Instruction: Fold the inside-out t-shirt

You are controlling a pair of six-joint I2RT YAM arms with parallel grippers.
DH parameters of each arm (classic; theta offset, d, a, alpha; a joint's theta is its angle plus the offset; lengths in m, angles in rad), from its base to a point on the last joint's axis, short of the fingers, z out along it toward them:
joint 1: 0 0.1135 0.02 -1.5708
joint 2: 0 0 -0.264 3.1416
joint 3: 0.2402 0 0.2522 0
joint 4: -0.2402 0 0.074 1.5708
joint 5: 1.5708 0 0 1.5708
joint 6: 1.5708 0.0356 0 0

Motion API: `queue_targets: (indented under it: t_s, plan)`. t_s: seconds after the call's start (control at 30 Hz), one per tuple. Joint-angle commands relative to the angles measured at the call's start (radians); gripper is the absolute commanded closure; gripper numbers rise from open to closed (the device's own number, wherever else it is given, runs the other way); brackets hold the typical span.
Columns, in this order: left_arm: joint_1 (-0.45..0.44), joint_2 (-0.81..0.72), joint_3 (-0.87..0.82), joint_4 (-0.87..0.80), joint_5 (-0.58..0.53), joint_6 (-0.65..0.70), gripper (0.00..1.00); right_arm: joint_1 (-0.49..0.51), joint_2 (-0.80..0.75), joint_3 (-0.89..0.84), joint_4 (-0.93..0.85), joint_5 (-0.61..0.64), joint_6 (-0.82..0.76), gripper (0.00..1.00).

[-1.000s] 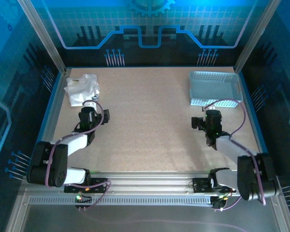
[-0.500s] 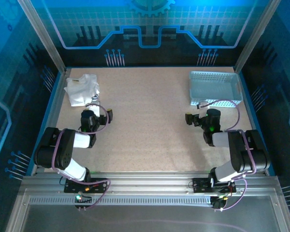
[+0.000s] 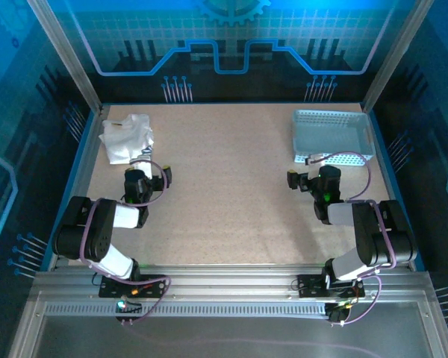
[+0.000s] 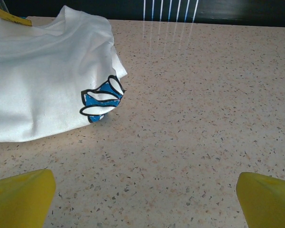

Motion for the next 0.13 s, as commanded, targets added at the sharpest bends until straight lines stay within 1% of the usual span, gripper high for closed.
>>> queue_targets:
  t_s: [0.0,0.1]
  plan:
    - [0.008,-0.001,0.011,0.031,-0.014,-0.008,0.01,-0.007,0.000,0.020,0.037,-0.017,0.000,0.00]
    - [0.008,0.000,0.011,0.031,-0.014,-0.007,0.01,-0.002,0.000,0.018,0.041,-0.010,-0.002,0.00]
